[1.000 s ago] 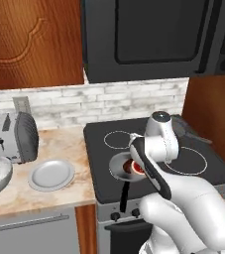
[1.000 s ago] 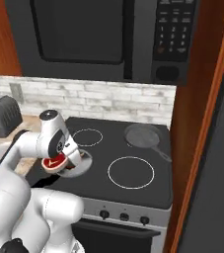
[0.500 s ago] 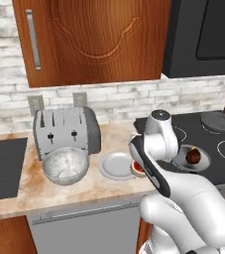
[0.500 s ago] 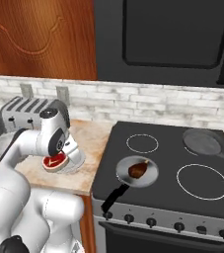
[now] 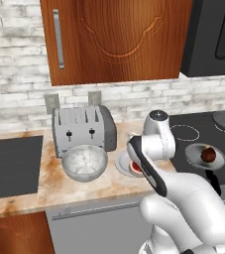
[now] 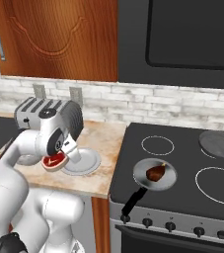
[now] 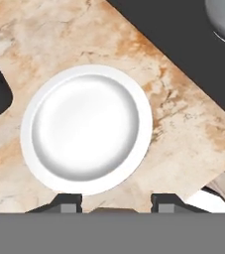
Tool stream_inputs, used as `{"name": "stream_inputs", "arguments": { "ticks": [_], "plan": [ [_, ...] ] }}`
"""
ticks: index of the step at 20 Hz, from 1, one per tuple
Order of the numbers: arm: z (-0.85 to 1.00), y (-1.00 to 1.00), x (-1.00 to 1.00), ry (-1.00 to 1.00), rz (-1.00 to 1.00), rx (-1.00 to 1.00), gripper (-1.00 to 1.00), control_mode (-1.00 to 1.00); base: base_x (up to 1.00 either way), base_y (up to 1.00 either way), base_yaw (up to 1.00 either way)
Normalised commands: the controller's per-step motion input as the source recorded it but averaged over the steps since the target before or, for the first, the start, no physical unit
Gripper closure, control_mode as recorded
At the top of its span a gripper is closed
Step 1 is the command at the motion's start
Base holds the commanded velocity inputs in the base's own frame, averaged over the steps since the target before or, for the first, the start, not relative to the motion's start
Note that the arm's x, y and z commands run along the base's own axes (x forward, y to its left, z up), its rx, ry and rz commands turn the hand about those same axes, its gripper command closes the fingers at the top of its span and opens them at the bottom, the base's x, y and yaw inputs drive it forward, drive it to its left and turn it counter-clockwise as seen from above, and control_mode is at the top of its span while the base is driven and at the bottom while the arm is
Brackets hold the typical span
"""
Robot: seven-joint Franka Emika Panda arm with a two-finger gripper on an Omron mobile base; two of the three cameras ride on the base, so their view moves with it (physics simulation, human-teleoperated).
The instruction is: Place one of the steaks on the plate and the other in the bowl. Then place the bowl in the fridge.
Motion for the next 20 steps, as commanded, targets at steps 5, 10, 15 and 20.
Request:
{"name": "stream_inputs", "arguments": {
  "ticks": [5,10,15,20],
  "plan": [
    [-0.02,-0.04,0.39,0.0,0.06,0.0,1.0,-1.0,0.0,0.0,0.0],
    [-0.03,-0.01,0.55,0.03,0.07,-0.01,1.0,-1.0,0.0,0.0,0.0],
    [-0.24,-0.18,0.83,0.15,0.06,0.0,1.0,-1.0,0.0,0.0,0.0],
    [-0.4,-0.03,0.59,0.14,0.0,-0.08,1.0,-1.0,0.0,0.0,0.0]
  ]
}}
